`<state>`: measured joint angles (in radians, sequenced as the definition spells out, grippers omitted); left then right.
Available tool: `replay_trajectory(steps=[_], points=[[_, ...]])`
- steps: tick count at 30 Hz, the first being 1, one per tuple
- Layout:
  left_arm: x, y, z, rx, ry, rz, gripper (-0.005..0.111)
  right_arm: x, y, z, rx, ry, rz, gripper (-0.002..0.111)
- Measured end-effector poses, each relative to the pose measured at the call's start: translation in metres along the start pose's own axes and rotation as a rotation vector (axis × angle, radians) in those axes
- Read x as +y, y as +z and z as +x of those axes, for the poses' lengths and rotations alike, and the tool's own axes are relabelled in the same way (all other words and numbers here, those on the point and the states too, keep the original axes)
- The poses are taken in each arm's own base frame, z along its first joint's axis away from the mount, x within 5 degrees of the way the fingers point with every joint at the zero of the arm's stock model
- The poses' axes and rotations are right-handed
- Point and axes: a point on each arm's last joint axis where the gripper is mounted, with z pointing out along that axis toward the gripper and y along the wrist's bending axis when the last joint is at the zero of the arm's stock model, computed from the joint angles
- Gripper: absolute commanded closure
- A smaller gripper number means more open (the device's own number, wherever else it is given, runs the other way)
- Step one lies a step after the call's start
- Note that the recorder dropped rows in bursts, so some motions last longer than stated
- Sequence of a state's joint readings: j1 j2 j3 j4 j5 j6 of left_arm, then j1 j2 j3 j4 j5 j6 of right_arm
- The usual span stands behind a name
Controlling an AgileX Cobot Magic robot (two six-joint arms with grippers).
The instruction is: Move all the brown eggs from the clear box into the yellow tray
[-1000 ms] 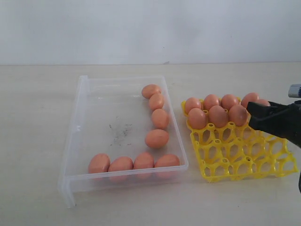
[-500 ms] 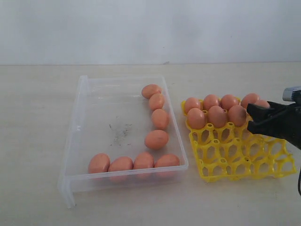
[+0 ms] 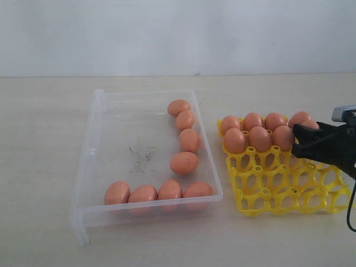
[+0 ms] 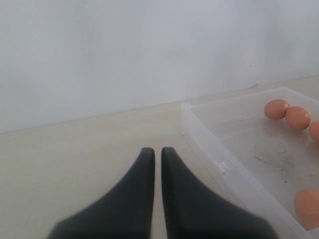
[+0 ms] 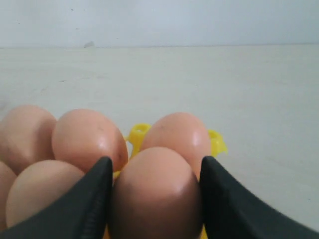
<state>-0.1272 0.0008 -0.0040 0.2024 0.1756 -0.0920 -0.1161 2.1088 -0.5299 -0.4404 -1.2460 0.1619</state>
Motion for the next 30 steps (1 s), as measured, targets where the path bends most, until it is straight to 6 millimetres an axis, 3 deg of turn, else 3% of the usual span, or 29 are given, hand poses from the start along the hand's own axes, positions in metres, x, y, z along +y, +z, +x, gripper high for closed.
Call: replay_trajectory(steps=[5, 7, 21, 30], points=[[0.000, 0.000, 0.000, 0.000, 0.000, 0.000, 0.103, 0.004, 0.000, 0.000, 0.006, -0.001, -0.044, 0.058], [0.000, 0.000, 0.000, 0.000, 0.000, 0.000, 0.103, 0.005, 0.000, 0.000, 0.008, 0.002, -0.058, 0.052], [0.000, 0.000, 0.000, 0.000, 0.000, 0.000, 0.103, 0.005, 0.000, 0.001, 0.010, 0.009, -0.065, 0.052], [0.000, 0.000, 0.000, 0.000, 0.000, 0.000, 0.103, 0.009, -0.009, -0.023, -0.035, -0.034, -0.058, 0.052]])
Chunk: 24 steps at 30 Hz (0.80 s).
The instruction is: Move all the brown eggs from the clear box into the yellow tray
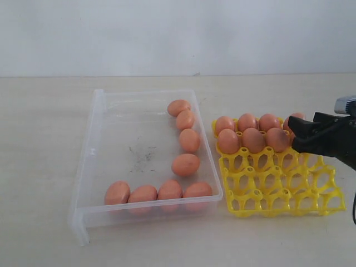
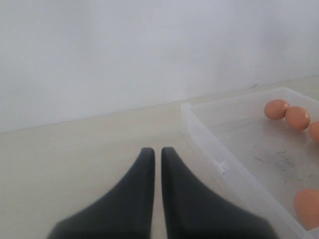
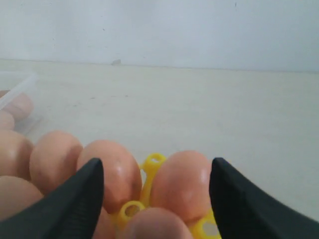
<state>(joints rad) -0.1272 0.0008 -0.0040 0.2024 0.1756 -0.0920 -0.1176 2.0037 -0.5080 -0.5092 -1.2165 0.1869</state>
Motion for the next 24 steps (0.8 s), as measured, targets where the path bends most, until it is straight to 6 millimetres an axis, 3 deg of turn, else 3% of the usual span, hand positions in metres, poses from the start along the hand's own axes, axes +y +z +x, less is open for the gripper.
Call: replay_trajectory(steps=[9, 11, 14, 18, 22, 24], points=[[0.000, 0.000, 0.000, 0.000, 0.000, 0.000, 0.103, 0.004, -0.003, -0.013, -0.033, 0.056, -0.030, 0.052], [0.000, 0.000, 0.000, 0.000, 0.000, 0.000, 0.103, 0.012, -0.008, -0.030, -0.070, 0.036, -0.088, 0.052], [0.000, 0.000, 0.000, 0.000, 0.000, 0.000, 0.103, 0.027, -0.021, -0.065, -0.158, -0.073, -0.193, 0.069], [0.000, 0.000, 0.000, 0.000, 0.000, 0.000, 0.103, 0.061, -0.063, -0.129, -0.342, -0.336, -0.342, 0.107], [0.000, 0.000, 0.000, 0.000, 0.000, 0.000, 0.103, 0.097, -0.115, -0.167, -0.449, -0.506, -0.478, 0.108], [0.000, 0.000, 0.000, 0.000, 0.000, 0.000, 0.103, 0.115, -0.140, -0.175, -0.429, -0.500, -0.566, 0.108]])
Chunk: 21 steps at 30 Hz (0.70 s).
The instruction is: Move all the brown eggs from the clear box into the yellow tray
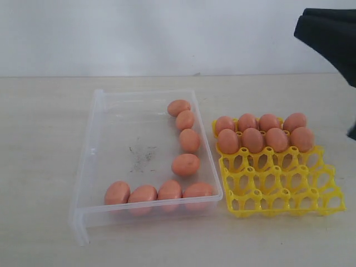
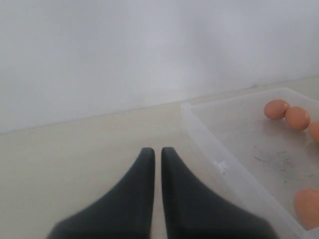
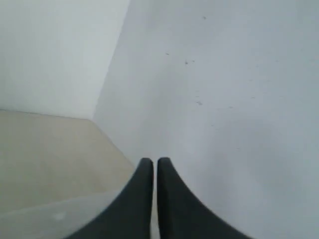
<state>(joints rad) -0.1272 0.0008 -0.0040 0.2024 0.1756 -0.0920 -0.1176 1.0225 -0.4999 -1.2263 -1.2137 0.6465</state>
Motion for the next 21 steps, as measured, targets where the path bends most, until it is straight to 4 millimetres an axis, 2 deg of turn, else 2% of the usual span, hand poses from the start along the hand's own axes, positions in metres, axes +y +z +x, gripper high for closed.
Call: replay_trajectory(steps=[4, 7, 16, 21], points=[[0.000, 0.000, 0.000, 0.000, 0.000, 0.000, 0.103, 0.023, -0.009, -0.016, 0.063, 0.111, -0.110, 0.108], [0.000, 0.000, 0.000, 0.000, 0.000, 0.000, 0.103, 0.031, -0.013, -0.022, 0.093, 0.201, -0.138, 0.108], [0.000, 0.000, 0.000, 0.000, 0.000, 0.000, 0.103, 0.032, -0.014, -0.026, 0.087, 0.331, -0.126, 0.108], [0.000, 0.000, 0.000, 0.000, 0.000, 0.000, 0.103, 0.028, -0.013, -0.032, 0.016, 0.407, -0.082, 0.108]])
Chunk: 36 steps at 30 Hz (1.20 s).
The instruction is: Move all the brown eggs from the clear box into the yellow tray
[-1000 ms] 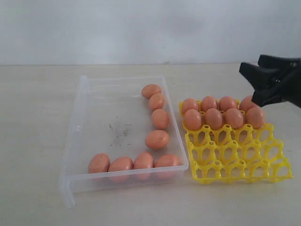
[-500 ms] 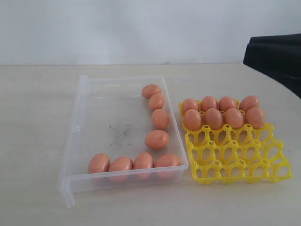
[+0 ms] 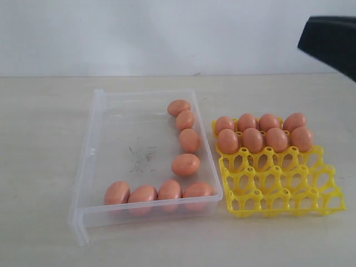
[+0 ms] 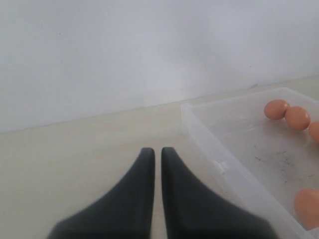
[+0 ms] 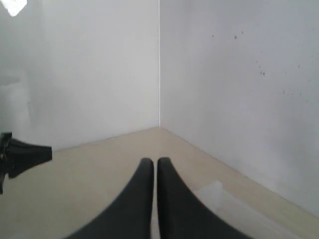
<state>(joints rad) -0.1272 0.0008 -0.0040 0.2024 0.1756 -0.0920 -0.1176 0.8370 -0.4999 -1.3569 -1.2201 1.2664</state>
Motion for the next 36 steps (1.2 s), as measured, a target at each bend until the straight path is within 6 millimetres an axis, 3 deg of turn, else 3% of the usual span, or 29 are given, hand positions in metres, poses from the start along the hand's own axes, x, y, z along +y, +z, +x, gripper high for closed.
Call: replay_trajectory(steps=[13, 19, 21, 25, 28, 31, 36], points=[[0.000, 0.000, 0.000, 0.000, 0.000, 0.000, 0.103, -0.005, -0.002, -0.018, -0.194, 0.064, 0.061, 0.108], [0.000, 0.000, 0.000, 0.000, 0.000, 0.000, 0.103, -0.033, -0.009, -0.021, -0.327, 0.737, 0.302, 0.108], [0.000, 0.000, 0.000, 0.000, 0.000, 0.000, 0.103, -0.042, -0.012, -0.019, -0.346, 0.849, 0.411, 0.108], [0.000, 0.000, 0.000, 0.000, 0.000, 0.000, 0.103, -0.052, -0.020, -0.019, -0.374, 0.886, 0.582, 0.108], [0.000, 0.000, 0.000, 0.000, 0.000, 0.000, 0.103, -0.051, -0.031, -0.021, -0.352, 0.736, 0.725, 0.108], [0.000, 0.000, 0.000, 0.000, 0.000, 0.000, 0.103, -0.038, -0.038, -0.030, -0.268, 0.386, 0.781, 0.108], [0.000, 0.000, 0.000, 0.000, 0.000, 0.000, 0.103, 0.006, -0.041, -0.049, -0.170, -0.228, 0.687, 0.108]])
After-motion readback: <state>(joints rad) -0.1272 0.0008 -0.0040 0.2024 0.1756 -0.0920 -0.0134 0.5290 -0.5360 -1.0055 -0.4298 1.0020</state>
